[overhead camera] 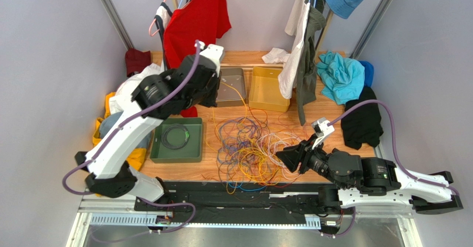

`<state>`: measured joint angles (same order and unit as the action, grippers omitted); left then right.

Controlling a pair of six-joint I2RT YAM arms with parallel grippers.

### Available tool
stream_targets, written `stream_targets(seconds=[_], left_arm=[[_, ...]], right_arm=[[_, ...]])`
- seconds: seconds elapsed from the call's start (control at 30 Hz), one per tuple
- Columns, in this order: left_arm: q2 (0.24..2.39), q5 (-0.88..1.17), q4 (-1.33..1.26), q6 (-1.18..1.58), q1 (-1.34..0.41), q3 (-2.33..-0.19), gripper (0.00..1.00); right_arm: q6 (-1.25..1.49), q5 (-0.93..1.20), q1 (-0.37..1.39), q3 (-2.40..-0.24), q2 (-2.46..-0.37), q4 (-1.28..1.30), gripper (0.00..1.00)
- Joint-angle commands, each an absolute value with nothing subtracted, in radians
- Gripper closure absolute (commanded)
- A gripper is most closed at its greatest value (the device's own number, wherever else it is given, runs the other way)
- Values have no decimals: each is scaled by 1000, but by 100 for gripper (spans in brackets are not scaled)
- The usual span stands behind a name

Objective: Untangle the cables

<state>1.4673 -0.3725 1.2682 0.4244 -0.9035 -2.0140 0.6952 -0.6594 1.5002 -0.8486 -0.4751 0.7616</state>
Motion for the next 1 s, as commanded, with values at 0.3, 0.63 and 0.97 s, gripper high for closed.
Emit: stream_targets(seconds=[0.3, 0.63, 0.97], left_arm=[[1611, -96, 1424, 345, -881, -2149, 100], [1436, 289, 1091, 481, -761, -2022, 100], [1594, 84, 1150, 486, -698, -2371, 100]], right_arm=[[735, -647, 1502, -833, -391, 787, 57], [756, -635, 1502, -824, -362, 798, 59], [764, -641, 1502, -828, -377, 818, 60]])
